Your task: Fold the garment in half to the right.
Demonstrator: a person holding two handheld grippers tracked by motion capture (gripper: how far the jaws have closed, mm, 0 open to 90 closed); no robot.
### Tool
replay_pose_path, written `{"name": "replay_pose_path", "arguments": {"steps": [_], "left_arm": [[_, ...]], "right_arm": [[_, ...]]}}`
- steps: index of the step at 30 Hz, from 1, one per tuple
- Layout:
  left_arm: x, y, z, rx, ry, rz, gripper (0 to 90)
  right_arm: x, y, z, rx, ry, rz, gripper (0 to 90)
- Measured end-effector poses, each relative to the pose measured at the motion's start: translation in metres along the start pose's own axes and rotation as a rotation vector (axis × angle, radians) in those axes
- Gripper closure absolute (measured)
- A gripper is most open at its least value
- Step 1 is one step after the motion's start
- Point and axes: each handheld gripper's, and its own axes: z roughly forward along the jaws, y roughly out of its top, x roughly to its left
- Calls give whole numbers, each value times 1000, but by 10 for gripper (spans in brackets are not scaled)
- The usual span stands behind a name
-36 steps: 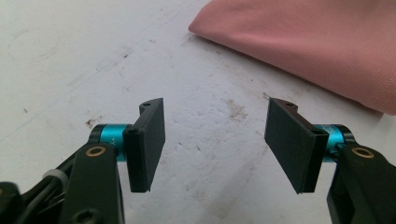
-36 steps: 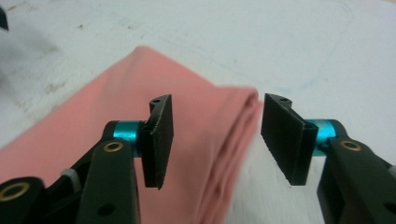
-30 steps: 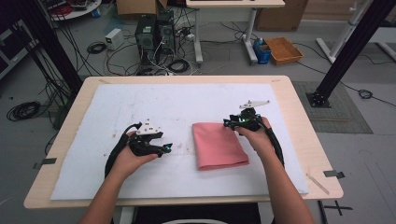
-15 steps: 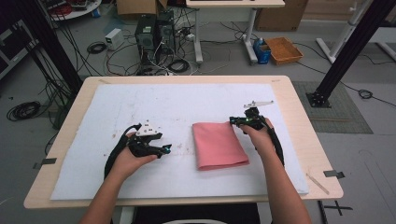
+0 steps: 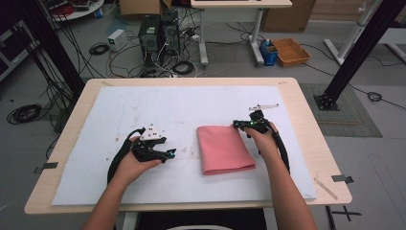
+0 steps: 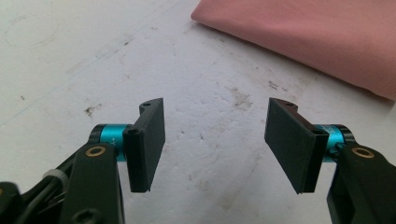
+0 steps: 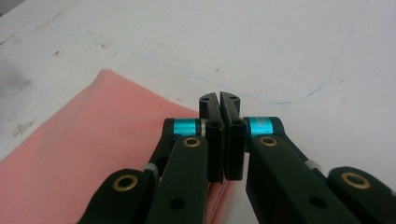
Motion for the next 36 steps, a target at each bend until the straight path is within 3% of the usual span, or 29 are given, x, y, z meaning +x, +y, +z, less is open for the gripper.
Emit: {"name": "replay_pose_path", "arguments": {"steps": [3, 7, 9, 10, 11, 14, 17, 20, 22, 25, 27, 31, 36], "left_arm": [[0, 0, 0, -5, -1, 1, 383], [0, 0, -1, -5, -2, 5, 383], [0, 0, -1, -5, -2, 4, 383], [0, 0, -1, -7, -2, 1, 383], [0, 0, -1, -10, -3, -1, 383], [2, 1, -2, -12, 1, 1, 383], [3, 1, -4, -23, 4, 8, 383], [5, 2, -6, -32, 11, 20, 373], [6, 3, -8, -36, 16, 27, 369], [9, 4, -11, -49, 15, 39, 368], [11, 6, -15, -73, 2, 43, 369], [11, 13, -24, -120, -38, 50, 342], [12, 14, -24, -132, -53, 53, 328]], "right_arm": [[-4, 0, -6, -23, -33, 21, 900], [-10, -6, -6, -23, -65, 96, 864], [-10, -8, -6, -10, -107, 88, 769], [-9, -9, -8, -14, -111, 89, 769], [-9, -10, -10, -23, -109, 91, 761], [-5, -12, -22, -40, -168, 63, 695], [-2, -15, -36, -76, -189, 50, 572], [2, -20, -49, -87, -157, 19, 480], [4, -24, -52, -44, -128, -18, 451], [10, -23, -56, 11, -164, -101, 416], [13, -20, -59, -4, -151, -132, 391], [16, -14, -65, -36, -103, -145, 328], [21, -12, -71, -53, -45, -183, 289]]}}
